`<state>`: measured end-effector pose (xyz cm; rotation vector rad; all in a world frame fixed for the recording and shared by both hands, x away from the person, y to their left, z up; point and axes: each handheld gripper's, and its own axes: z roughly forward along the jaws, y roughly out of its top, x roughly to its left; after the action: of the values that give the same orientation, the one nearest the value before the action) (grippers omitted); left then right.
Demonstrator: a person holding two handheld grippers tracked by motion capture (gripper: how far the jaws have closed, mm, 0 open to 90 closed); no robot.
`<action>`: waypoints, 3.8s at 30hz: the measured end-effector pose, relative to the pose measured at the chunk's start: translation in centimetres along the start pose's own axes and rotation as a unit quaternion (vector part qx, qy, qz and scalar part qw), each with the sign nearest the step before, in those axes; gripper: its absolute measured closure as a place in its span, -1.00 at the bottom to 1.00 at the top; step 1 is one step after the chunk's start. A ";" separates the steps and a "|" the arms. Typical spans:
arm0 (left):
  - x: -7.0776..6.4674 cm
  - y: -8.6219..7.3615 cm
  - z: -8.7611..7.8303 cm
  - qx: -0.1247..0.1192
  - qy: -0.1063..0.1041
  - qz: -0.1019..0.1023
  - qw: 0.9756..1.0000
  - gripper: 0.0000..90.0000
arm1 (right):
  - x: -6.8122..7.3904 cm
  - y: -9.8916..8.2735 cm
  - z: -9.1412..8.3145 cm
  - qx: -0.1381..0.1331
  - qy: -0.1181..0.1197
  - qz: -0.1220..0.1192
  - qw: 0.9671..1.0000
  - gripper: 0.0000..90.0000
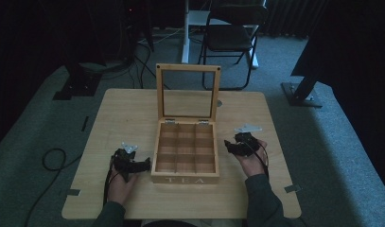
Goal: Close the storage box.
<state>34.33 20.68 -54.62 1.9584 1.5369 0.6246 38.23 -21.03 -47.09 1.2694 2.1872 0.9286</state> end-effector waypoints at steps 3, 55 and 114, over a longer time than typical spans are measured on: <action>0.0 0.0 0.0 -0.001 0.000 -0.001 1.000 -0.96 | 0.2 1.0 -0.3 -0.004 -0.002 -0.004 1.000 -0.01; 0.0 0.0 0.0 -0.001 0.000 0.000 1.000 -0.96 | -0.9 13.8 1.2 -0.075 -0.008 0.000 0.997 -0.10; 0.0 0.0 0.0 -0.001 0.000 -0.001 1.000 -0.96 | -4.0 21.8 3.8 -0.110 0.067 0.043 0.991 -0.20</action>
<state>34.33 20.68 -54.63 1.9557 1.5359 0.6249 55.30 -15.62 -33.43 1.2329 2.0722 1.2861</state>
